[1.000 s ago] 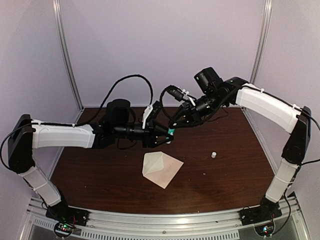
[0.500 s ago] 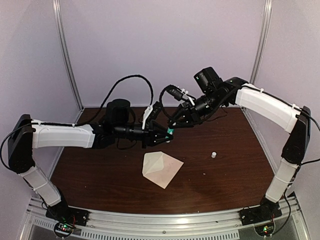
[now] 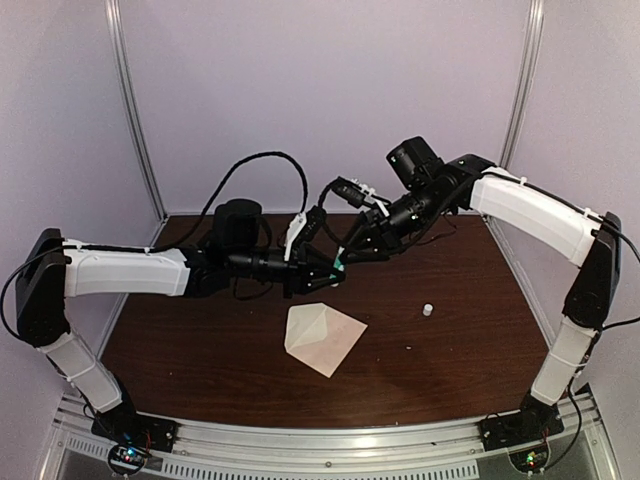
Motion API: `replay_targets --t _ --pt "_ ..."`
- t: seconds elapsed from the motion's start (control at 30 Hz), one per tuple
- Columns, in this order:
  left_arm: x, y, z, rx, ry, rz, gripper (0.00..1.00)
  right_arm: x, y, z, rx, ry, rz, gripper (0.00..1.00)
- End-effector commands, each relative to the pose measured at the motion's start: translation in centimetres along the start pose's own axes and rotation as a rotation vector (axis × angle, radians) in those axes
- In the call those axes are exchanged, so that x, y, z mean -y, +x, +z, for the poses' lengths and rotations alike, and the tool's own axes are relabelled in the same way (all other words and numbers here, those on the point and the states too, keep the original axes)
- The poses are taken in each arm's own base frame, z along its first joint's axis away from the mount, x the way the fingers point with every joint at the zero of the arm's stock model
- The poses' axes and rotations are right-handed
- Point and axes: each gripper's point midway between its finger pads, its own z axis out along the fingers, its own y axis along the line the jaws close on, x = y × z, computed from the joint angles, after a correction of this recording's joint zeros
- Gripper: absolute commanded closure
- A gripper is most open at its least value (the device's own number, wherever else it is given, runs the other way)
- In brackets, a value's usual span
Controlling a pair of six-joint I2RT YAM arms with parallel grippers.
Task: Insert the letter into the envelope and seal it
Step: Pass from the right arm to the left
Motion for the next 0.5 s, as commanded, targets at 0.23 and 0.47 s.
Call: replay_targets --t 0.23,0.47 --pt "0.21 -1.68 -0.32 0.036 0.008 0.045 0.9 -0.09 0.77 1.21 -0.039 -0.012 0.0 0.63" --pt "0.21 -1.7 -0.35 0.036 0.006 0.046 0.9 -0.09 1.09 1.67 -0.051 -0.02 0.004 0.68"
